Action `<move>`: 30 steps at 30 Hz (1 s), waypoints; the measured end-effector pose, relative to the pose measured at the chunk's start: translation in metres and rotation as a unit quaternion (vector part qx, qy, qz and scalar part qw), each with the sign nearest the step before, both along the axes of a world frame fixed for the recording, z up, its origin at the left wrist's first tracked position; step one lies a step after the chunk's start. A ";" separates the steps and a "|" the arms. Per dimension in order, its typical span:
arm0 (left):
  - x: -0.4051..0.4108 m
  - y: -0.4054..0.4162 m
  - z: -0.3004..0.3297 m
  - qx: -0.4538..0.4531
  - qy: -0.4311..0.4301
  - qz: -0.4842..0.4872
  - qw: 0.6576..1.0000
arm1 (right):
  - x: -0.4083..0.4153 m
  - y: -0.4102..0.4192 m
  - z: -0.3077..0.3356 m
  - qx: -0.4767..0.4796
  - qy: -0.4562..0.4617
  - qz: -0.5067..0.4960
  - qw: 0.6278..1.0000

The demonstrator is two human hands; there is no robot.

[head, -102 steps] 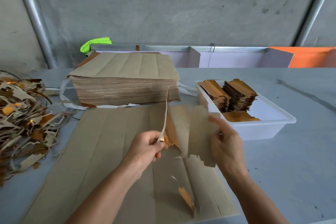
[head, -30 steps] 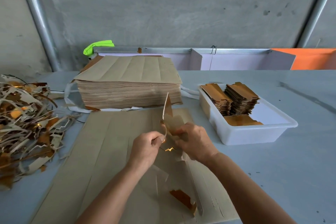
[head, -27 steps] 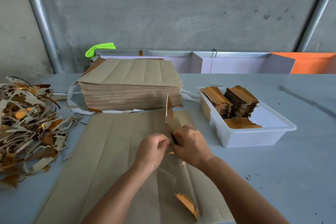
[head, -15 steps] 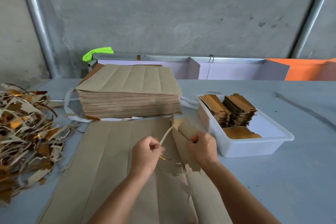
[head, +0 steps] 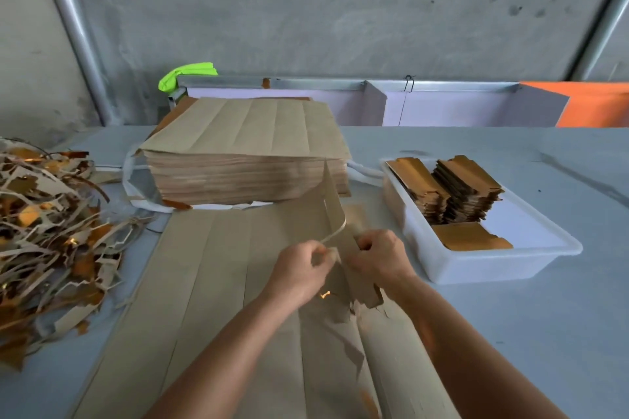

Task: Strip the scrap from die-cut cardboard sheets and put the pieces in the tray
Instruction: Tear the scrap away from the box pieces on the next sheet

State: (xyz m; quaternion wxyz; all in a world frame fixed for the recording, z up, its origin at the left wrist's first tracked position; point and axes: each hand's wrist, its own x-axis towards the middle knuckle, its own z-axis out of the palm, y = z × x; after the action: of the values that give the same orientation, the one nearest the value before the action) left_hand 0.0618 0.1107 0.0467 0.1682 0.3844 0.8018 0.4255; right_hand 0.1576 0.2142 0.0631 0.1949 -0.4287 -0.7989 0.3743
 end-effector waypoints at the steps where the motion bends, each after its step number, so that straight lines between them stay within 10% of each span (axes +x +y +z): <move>1: 0.001 0.003 0.003 0.010 0.020 0.015 1.000 | 0.001 -0.001 -0.001 -0.015 0.016 -0.002 1.000; 16: -0.019 0.015 0.025 0.156 0.062 0.050 0.985 | 0.018 0.003 0.009 -0.315 0.230 0.001 0.921; 24: -0.028 0.005 0.027 0.327 -0.302 0.174 0.878 | 0.032 0.018 -0.009 -0.368 0.214 -0.101 0.899; 30: -0.033 0.014 0.030 0.328 -0.322 0.210 0.863 | 0.013 0.011 0.001 -0.244 0.152 -0.063 0.956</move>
State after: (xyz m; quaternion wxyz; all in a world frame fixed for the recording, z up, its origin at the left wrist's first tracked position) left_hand 0.0290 0.1250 0.0768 0.1880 0.0813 0.5785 0.7896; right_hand 0.1708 0.2253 0.0645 0.2270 -0.4503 -0.6156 0.6055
